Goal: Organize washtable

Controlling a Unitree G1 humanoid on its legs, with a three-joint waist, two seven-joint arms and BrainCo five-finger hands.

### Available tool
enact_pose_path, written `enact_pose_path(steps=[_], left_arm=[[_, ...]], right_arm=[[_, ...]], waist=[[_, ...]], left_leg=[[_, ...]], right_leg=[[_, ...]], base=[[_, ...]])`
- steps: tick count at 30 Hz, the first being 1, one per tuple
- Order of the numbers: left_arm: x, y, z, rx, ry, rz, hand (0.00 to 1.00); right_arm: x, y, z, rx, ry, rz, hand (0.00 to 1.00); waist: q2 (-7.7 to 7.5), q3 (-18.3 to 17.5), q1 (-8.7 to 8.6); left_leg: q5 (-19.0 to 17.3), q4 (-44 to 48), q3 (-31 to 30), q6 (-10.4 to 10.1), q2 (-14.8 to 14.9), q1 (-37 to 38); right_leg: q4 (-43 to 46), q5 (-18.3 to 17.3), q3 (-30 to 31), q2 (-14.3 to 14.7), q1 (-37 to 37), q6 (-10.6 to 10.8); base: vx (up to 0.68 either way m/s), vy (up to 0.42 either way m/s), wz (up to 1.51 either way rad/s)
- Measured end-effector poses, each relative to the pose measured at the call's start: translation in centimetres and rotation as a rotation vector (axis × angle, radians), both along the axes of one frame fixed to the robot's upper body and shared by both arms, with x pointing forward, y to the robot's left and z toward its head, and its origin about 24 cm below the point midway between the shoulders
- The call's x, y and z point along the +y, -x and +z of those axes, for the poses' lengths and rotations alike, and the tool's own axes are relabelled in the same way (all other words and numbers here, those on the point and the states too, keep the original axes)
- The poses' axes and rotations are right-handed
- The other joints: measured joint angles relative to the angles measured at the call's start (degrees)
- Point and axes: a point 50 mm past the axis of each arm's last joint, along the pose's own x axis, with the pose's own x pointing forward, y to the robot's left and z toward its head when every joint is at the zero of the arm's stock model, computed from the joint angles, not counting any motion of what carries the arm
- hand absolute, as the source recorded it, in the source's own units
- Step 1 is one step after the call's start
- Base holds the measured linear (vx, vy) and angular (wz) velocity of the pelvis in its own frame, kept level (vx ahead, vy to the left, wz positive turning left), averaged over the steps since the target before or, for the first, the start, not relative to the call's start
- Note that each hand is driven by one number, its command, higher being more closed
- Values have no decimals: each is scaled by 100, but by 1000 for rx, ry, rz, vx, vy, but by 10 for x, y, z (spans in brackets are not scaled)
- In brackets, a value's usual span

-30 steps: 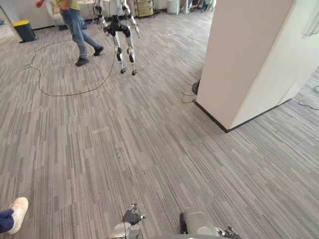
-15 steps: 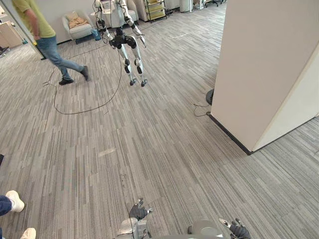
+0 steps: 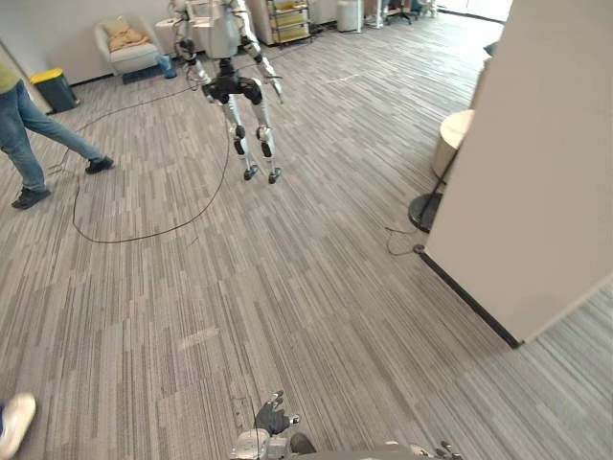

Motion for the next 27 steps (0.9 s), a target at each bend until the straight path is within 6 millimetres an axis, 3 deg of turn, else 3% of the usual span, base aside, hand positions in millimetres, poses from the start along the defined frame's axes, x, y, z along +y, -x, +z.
enact_pose_path(steps=[2,4,6,7,9,10,11,12,13,14,15,16,17,18,20,21,23,26,27], left_arm=[[-3,3,-2,23,-8,-40,0],[-3,3,-2,29,-10,-48,0],[-2,4,-3,31,-9,-37,0],[0,2,-2,28,-6,-13,0],[8,4,-3,37,-9,51,0],[10,5,-3,40,-12,68,0],[12,7,-4,48,-10,107,0],[12,9,-5,54,-5,138,0],[12,15,-6,72,4,185,0],[13,15,-6,71,3,206,0],[16,14,-6,68,6,254,0],[17,13,-6,61,21,322,0],[19,12,-5,55,22,344,0],[27,12,-4,43,16,397,0],[35,11,-2,24,6,428,0],[40,11,-1,12,0,447,0],[47,11,0,1,1,486,0],[54,7,3,-30,12,583,0],[54,7,3,-31,15,617,0]], right_arm=[[-3,-1,2,-24,15,-10,0],[-6,-3,4,-35,23,-13,0],[-7,-1,3,-29,21,-23,0],[-7,-1,3,-26,19,-31,0],[-4,1,2,-22,-2,-70,0],[-4,1,1,-17,-5,-81,0],[-4,3,0,-3,-13,-113,0],[-8,8,0,6,-10,-147,0],[-9,14,-1,22,-13,-181,0],[-12,16,0,23,-10,-206,0],[-12,18,0,25,-12,-239,0],[-14,21,0,25,-7,-248,0],[-17,18,2,13,3,-245,0],[-20,7,4,-24,18,-248,0],[-20,-2,5,-50,17,-252,0],[-19,-9,6,-72,10,-256,0],[-19,-17,7,-89,9,-253,0],[-18,-11,4,-55,9,-264,0],[-20,-9,5,-52,17,-261,0]], waist=[[190,133,-63],[246,204,-121],[274,223,-223],[277,237,-216],[232,274,-175],[192,303,-177],[135,362,-189],[327,312,-237],[380,335,-278],[330,363,-312],[334,383,-334],[452,433,-308],[505,466,-256],[540,496,-112],[455,508,16],[395,504,37],[368,504,45],[296,499,141],[294,498,142]], left_leg=[[-260,-106,-306,-25,-4,513],[-289,-347,-444,-57,-11,1001],[-339,-610,-635,-138,-6,1386],[-414,-714,-690,-202,1,1530],[-819,-607,-722,-427,9,1719],[-930,-573,-721,-472,1,1789],[-1130,-554,-807,-574,25,1985],[-1239,-570,-845,-717,188,2118],[-1275,46,-851,-821,325,2056],[-1257,649,-864,-851,431,1867],[-1010,2207,-919,-1276,796,1372],[-302,3693,-954,-1789,1344,816],[153,4279,-947,-1825,1596,628],[378,5403,-883,-1650,2050,264],[329,5835,-862,-1572,2107,18],[225,5788,-794,-1415,2049,-177],[15,5378,-674,-1200,2021,-612],[-79,2838,-875,-1214,1767,-778],[-46,1706,-1323,-1267,1568,-772]], right_leg=[[182,-468,-495,33,-614,-617],[-447,-791,-599,131,-990,-786],[-1688,-817,-531,279,-1280,-901],[-2426,-700,-513,320,-1415,-1046],[-4826,170,-597,334,-1502,-1397],[-5174,326,-675,306,-1512,-1438],[-5197,724,-835,305,-1551,-1532],[-4863,930,-1005,398,-1611,-1511],[-4451,971,-1128,356,-1632,-1540],[-4311,1019,-1194,285,-1568,-1557],[-4105,891,-1379,275,-1379,-1673],[-3980,563,-1518,460,-1135,-1798],[-3935,412,-1518,574,-985,-1883],[-3908,136,-1429,821,-599,-2008],[-3961,-65,-1259,911,-212,-2128],[-4085,-170,-1106,912,71,-2187],[-4317,-238,-965,885,357,-2210],[-4409,-493,-678,822,696,-1979],[-4400,-618,-512,827,779,-1928]], base=[[470,127,68],[406,70,64],[434,18,57],[450,-32,31],[471,-91,7],[667,-184,-1],[617,-178,12],[782,-219,29],[521,-182,36],[592,-303,54],[542,-358,46],[552,-344,29],[653,-301,-31],[509,-207,-63],[422,-151,-68],[438,-93,-61],[348,-30,-49],[392,46,-40],[396,113,-60]])
